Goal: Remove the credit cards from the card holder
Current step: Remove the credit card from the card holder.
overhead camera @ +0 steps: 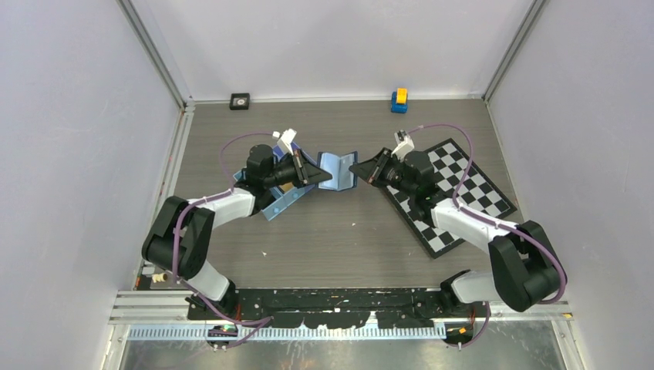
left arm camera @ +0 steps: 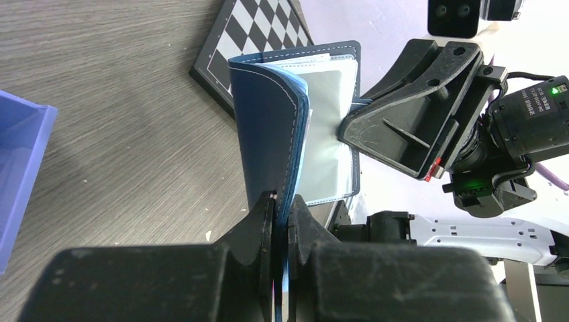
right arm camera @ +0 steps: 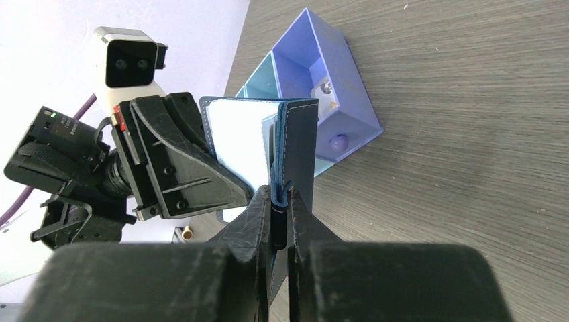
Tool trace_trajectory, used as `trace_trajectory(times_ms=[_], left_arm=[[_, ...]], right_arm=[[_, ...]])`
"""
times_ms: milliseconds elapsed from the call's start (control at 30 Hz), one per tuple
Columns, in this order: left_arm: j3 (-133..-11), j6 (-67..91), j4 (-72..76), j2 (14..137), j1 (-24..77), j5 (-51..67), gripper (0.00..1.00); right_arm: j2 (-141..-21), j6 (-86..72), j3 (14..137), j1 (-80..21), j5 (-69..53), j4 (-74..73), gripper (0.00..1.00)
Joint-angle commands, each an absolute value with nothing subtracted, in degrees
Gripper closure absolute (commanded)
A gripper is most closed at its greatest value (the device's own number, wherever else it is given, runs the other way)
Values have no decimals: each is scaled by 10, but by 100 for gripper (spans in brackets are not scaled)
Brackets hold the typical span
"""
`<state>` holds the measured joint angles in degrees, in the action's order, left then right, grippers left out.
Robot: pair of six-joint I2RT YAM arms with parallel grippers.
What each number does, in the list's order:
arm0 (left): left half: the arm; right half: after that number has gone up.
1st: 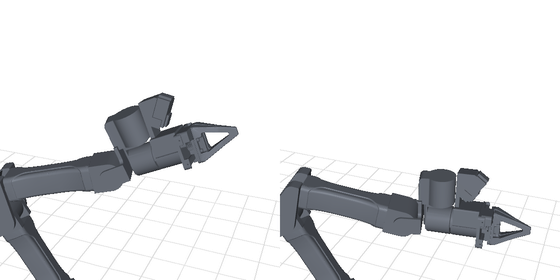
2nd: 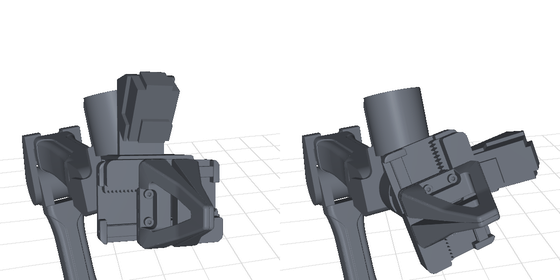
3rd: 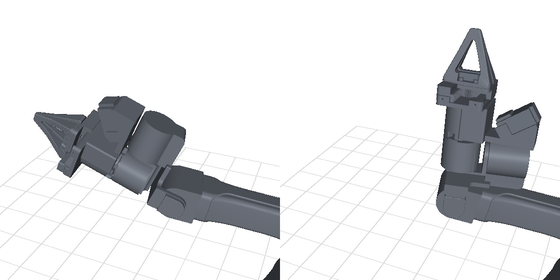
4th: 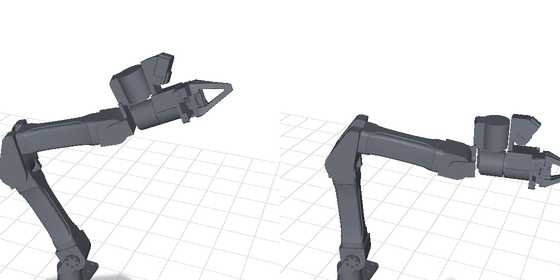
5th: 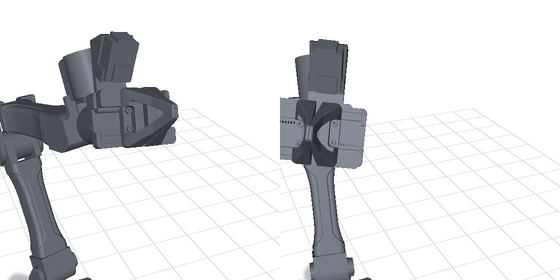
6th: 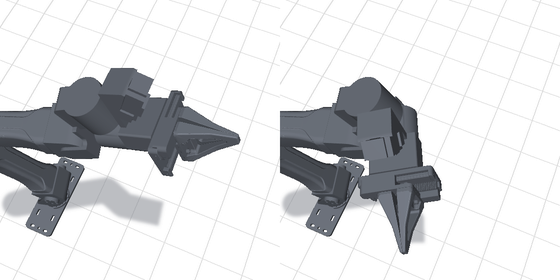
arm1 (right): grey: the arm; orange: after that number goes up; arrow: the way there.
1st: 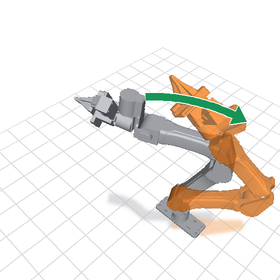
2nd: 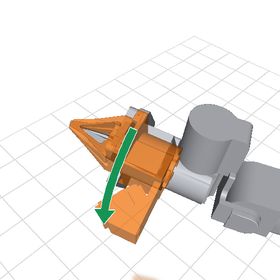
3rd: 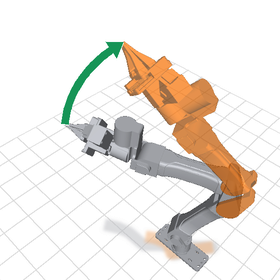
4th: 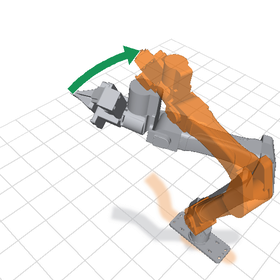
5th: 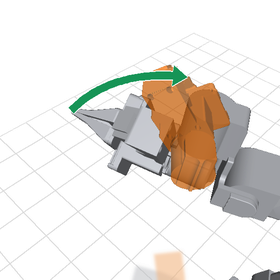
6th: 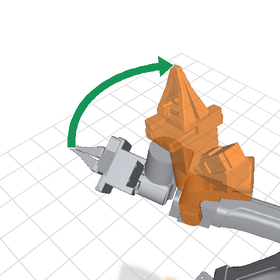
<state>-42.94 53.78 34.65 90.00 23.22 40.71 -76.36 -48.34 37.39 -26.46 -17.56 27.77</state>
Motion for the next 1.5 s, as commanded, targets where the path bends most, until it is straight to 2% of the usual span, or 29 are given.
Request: trace_trajectory(times_ms=[0,233,367,667,833,933,1000,1167,1267,1367,1467], left_arm=[[-445,529,390,900,234,420,100],[-456,538,398,920,234,429,100],[-458,546,404,922,234,432,100],[-447,564,441,932,234,441,100],[-441,577,471,936,234,448,100],[-440,591,493,945,234,455,100],[-439,608,519,957,234,462,100],[-439,653,588,988,234,478,100],[-440,669,607,999,234,483,100],[-441,671,610,1000,234,484,100],[-438,670,608,995,234,483,100]], right_arm=[[-780,-489,403,-271,-194,300,100],[-758,-462,429,-277,-154,219,99],[-749,-461,431,-286,-154,223,99],[-787,-501,418,-287,-250,327,100],[-794,-507,414,-287,-255,337,99],[-792,-507,413,-287,-260,339,95],[-792,-509,412,-287,-257,339,99],[-820,-539,406,-287,-286,398,99],[-847,-570,409,-287,-313,441,95],[-847,-557,411,-287,-291,415,89],[-826,-524,417,-287,-250,339,99]])
